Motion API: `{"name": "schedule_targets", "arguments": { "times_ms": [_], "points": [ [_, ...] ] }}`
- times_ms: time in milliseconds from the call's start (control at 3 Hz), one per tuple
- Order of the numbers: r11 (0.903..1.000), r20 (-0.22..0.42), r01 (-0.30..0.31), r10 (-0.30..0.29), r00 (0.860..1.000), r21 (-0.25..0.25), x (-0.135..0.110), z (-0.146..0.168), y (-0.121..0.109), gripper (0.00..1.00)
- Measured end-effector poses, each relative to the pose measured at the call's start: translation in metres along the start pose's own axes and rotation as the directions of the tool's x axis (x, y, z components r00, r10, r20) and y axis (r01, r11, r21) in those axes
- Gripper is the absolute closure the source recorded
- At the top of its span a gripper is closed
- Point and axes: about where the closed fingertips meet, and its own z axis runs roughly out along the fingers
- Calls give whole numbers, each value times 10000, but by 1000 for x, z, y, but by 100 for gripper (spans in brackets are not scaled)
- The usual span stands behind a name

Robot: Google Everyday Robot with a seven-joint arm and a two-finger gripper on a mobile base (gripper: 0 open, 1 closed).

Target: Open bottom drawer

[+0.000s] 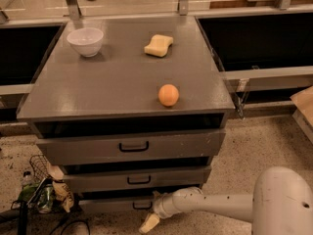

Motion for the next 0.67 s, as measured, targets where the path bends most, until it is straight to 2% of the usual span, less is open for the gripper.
{"name": "schedule_targets", "arguments": {
  "times_ms": [333,667],
  "points": [
    [10000,38,13,-13,10000,-33,0,-1,0,0],
    [9994,-156,132,-127,9998,330,2,-3,-5,0]
  ]
}}
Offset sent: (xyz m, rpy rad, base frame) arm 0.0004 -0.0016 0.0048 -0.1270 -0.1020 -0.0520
